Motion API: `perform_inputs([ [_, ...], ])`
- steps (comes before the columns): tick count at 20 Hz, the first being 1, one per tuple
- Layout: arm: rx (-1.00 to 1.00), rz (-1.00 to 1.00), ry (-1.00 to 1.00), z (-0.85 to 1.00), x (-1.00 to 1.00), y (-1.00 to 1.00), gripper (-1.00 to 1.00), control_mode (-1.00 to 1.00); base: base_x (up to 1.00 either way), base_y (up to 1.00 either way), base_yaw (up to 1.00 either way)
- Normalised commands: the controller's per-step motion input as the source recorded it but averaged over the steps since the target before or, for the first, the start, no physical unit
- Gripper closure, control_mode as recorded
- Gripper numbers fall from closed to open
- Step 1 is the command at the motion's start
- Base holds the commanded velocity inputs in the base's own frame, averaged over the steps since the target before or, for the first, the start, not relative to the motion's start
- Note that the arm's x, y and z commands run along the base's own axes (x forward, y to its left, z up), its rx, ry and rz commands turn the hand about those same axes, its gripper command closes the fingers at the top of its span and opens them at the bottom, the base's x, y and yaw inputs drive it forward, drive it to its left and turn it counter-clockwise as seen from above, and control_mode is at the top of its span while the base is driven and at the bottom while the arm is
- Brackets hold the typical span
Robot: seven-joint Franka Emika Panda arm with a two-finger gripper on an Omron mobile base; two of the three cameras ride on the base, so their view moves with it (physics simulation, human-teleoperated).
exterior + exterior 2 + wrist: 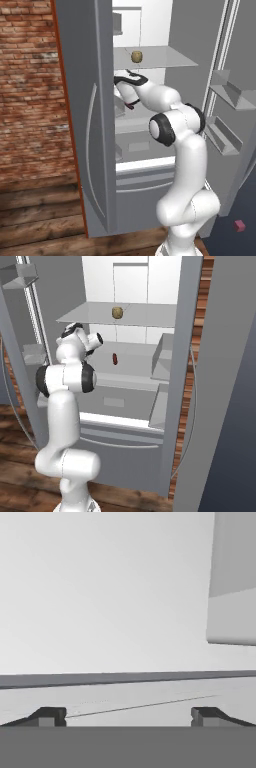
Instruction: Retrieve the sausage and cheese from the fridge and place them on the cutting board on the counter.
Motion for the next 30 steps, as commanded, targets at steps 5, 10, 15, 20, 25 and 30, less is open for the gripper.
perform_inputs([
  [5, 0.0, 0.19, -0.05, 0.0, -0.58, 0.53, -1.0, -1.0, 0.0, 0.0, 0.0],
  [10, 0.0, 0.17, -0.15, 0.0, -0.95, 0.7, -1.0, -1.0, 0.0, 0.0, 0.0],
  [15, 0.02, 0.19, -0.17, 0.06, -0.9, 0.76, -1.0, -1.0, 0.0, 0.0, 0.0],
  [20, 0.06, 0.28, -0.11, 0.05, -0.52, 0.8, -1.0, -1.0, 0.0, 0.0, 0.0],
  [25, 0.11, 0.26, -0.01, 0.17, -0.14, 0.55, -1.0, -1.0, 0.0, 0.0, 0.0],
  [30, -0.06, 0.05, 0.12, 0.32, 0.0, -0.19, -1.0, -1.0, 0.0, 0.0, 0.0],
])
